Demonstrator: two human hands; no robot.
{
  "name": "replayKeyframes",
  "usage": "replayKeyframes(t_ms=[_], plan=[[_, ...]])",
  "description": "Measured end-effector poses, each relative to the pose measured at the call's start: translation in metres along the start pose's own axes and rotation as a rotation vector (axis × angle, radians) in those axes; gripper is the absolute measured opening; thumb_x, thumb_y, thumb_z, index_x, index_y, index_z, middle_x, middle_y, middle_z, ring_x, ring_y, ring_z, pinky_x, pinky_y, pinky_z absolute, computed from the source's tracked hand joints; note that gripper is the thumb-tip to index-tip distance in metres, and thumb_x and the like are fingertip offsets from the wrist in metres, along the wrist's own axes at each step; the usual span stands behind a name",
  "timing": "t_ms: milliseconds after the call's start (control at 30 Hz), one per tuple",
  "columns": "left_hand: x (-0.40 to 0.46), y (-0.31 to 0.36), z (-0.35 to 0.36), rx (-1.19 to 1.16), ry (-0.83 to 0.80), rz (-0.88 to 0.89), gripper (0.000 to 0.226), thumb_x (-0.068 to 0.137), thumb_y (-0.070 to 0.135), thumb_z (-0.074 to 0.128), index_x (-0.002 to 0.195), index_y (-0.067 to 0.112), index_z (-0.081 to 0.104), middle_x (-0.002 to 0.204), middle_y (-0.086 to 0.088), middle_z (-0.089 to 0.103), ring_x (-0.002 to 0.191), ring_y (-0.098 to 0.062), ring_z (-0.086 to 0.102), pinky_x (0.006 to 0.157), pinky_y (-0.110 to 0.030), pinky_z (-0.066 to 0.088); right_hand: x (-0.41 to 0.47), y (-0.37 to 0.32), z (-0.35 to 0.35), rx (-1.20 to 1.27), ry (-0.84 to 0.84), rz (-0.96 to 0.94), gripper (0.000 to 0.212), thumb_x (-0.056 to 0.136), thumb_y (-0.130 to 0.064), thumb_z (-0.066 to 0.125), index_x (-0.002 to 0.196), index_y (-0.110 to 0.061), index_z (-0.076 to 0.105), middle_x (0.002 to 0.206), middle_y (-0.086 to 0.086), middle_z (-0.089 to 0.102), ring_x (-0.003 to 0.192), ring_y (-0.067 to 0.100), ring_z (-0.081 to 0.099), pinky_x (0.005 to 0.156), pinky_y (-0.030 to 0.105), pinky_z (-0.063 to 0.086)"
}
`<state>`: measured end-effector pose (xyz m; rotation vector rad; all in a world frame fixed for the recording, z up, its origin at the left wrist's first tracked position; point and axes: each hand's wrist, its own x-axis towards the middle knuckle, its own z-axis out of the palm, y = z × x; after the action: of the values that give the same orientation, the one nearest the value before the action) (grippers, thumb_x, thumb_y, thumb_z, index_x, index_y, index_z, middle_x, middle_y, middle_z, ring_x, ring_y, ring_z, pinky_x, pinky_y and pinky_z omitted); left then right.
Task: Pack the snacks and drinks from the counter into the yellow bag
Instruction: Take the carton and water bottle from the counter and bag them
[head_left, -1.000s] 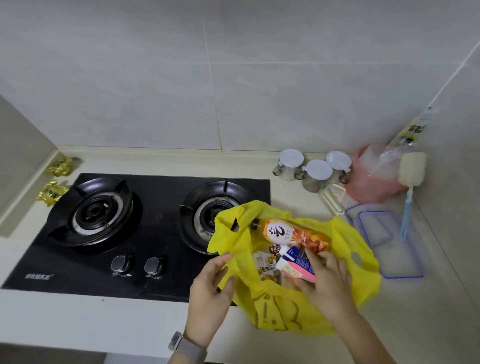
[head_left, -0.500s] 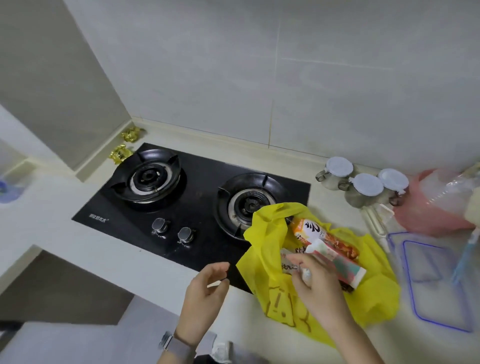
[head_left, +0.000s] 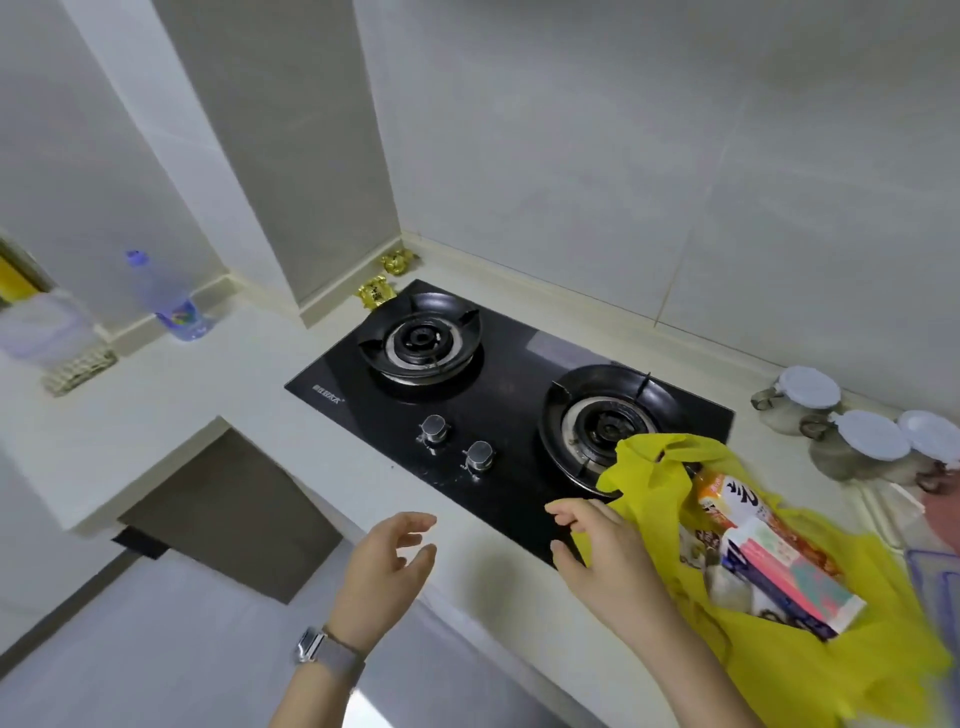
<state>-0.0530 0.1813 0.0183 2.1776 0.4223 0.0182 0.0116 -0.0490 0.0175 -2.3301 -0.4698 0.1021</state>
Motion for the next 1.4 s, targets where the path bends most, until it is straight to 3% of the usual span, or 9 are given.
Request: replayKeyframes(t_ms=[133, 267, 367, 467, 767, 1033, 1133, 1200, 1400], plan=[[0.002, -0.036, -0.057, 0.039, 0.035, -0.012, 0.026, 0.085, 0.013, 0.060, 0.107, 0.026, 0.060, 0.107, 0.011, 0.062, 0.097, -0.005, 0.060, 0.074, -0.006, 0.042, 0.016, -0.041, 0.037, -0.039, -0.023, -0.020, 0.036, 0.082, -0.016, 0.063, 0.117, -0.023, 0.059, 0.104, -0.011, 0.058, 0.100, 0.009, 0.052, 0.086, 0.023, 0.047], [0.002, -0.080, -0.116, 0.102, 0.084, -0.025, 0.027, 0.082, 0.012, 0.062, 0.108, 0.022, 0.062, 0.106, 0.007, 0.064, 0.093, -0.004, 0.061, 0.081, -0.014, 0.046, 0.031, -0.080, 0.080, -0.089, -0.049, -0.042, 0.035, 0.083, -0.019, 0.062, 0.118, -0.024, 0.059, 0.104, -0.015, 0.056, 0.099, 0.010, 0.050, 0.085, 0.020, 0.042], [-0.001, -0.110, -0.156, 0.132, 0.105, -0.036, 0.028, 0.083, 0.010, 0.061, 0.110, 0.017, 0.063, 0.103, 0.007, 0.062, 0.091, -0.002, 0.059, 0.081, -0.009, 0.043, 0.042, -0.108, 0.116, -0.092, -0.072, -0.046, 0.036, 0.084, -0.020, 0.061, 0.119, -0.025, 0.057, 0.102, -0.018, 0.052, 0.101, 0.009, 0.049, 0.086, 0.019, 0.041], [-0.003, -0.137, -0.191, 0.146, 0.145, -0.055, 0.028, 0.084, 0.012, 0.060, 0.111, 0.018, 0.062, 0.105, 0.006, 0.061, 0.095, -0.004, 0.058, 0.089, -0.020, 0.047, 0.059, -0.135, 0.146, -0.112, -0.103, -0.075, 0.038, 0.084, -0.020, 0.060, 0.121, -0.027, 0.056, 0.104, -0.016, 0.054, 0.101, 0.011, 0.051, 0.088, 0.023, 0.044], [-0.003, -0.191, -0.259, 0.066, 0.293, -0.167, 0.030, 0.087, 0.018, 0.058, 0.116, 0.024, 0.056, 0.108, 0.011, 0.059, 0.098, -0.002, 0.056, 0.082, -0.014, 0.042, 0.118, -0.208, 0.209, -0.245, -0.223, -0.233, 0.038, 0.086, -0.021, 0.056, 0.123, -0.030, 0.052, 0.110, -0.015, 0.056, 0.101, 0.009, 0.046, 0.077, 0.016, 0.034], [0.088, -0.193, -0.310, 0.059, 0.323, -0.079, 0.034, 0.084, 0.015, 0.059, 0.117, 0.020, 0.056, 0.106, 0.008, 0.060, 0.099, -0.006, 0.057, 0.089, -0.020, 0.047, 0.207, -0.247, 0.243, -0.271, -0.275, -0.284, 0.040, 0.088, -0.023, 0.054, 0.127, -0.030, 0.050, 0.116, -0.013, 0.055, 0.109, 0.010, 0.046, 0.088, 0.022, 0.042], [0.129, -0.200, -0.325, 0.052, 0.334, -0.092, 0.035, 0.083, 0.015, 0.059, 0.118, 0.022, 0.054, 0.105, 0.009, 0.061, 0.096, -0.002, 0.056, 0.078, -0.007, 0.041, 0.249, -0.257, 0.260, -0.257, -0.264, -0.289, 0.040, 0.088, -0.022, 0.055, 0.127, -0.028, 0.051, 0.115, -0.012, 0.056, 0.104, 0.009, 0.046, 0.086, 0.023, 0.045], [0.154, -0.205, -0.333, 0.028, 0.324, -0.121, 0.038, 0.083, 0.017, 0.060, 0.119, 0.023, 0.053, 0.106, 0.010, 0.061, 0.096, -0.001, 0.057, 0.075, -0.005, 0.040, 0.272, -0.262, 0.270, -0.233, -0.262, -0.274, 0.039, 0.088, -0.021, 0.055, 0.125, -0.028, 0.052, 0.114, -0.013, 0.055, 0.102, 0.007, 0.045, 0.083, 0.021, 0.044], [0.216, -0.216, -0.347, -0.085, 0.337, -0.188, 0.041, 0.082, 0.022, 0.064, 0.120, 0.025, 0.051, 0.106, 0.013, 0.059, 0.095, 0.000, 0.058, 0.079, -0.018, 0.050, 0.326, -0.272, 0.295, -0.191, -0.286, -0.262, 0.037, 0.087, -0.019, 0.057, 0.124, -0.026, 0.054, 0.112, -0.012, 0.056, 0.103, 0.007, 0.046, 0.086, 0.018, 0.043]])
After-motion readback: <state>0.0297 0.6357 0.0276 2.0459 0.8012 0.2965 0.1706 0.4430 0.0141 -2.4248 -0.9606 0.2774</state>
